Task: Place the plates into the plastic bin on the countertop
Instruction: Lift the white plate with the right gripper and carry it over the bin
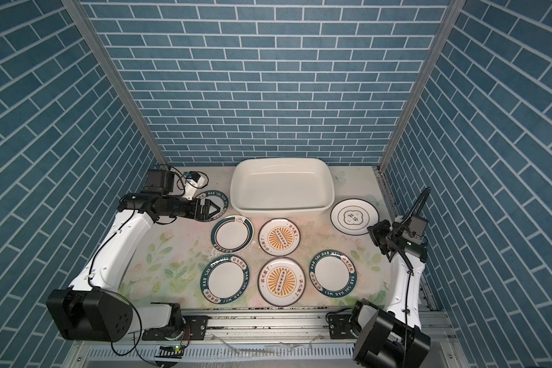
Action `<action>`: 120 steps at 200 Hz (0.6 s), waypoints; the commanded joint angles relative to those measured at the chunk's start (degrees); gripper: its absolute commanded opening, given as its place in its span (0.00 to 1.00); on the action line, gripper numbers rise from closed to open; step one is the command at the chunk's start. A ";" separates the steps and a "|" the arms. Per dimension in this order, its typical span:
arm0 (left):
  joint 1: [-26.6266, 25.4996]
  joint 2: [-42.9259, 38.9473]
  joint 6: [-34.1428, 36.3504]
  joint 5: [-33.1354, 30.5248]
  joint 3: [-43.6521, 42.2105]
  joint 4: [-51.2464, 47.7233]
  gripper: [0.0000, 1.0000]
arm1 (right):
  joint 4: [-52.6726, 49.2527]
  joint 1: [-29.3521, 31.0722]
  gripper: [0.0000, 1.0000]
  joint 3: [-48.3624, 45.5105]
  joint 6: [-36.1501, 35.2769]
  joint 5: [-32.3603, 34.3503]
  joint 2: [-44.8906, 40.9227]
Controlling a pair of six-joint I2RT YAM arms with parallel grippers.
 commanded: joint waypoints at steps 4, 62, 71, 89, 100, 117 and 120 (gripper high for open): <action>-0.29 -0.99 -0.10 0.25 0.56 0.41 0.99 | -1.51 -0.16 0.01 3.78 0.46 -1.80 -0.22; -0.28 -1.50 -0.18 -0.04 0.41 0.41 0.99 | 1.04 3.33 0.02 9.26 2.05 -1.24 3.66; -0.29 -1.63 -0.34 -0.08 0.36 0.49 1.00 | 1.52 4.75 0.02 10.13 2.31 -0.60 4.76; -0.25 -1.85 -0.39 -0.28 0.26 0.59 1.00 | 2.87 8.40 0.02 12.04 2.89 1.05 7.07; -0.27 -2.01 -0.43 -0.59 0.25 0.67 1.00 | 3.82 10.66 0.02 13.38 3.28 2.10 8.53; -0.29 -2.25 -0.41 -0.78 0.07 0.69 0.99 | 6.01 13.53 0.02 15.80 4.76 3.01 11.51; -0.25 -2.28 -0.37 -0.78 0.08 0.73 1.00 | 6.36 13.99 0.02 16.34 4.96 3.21 12.11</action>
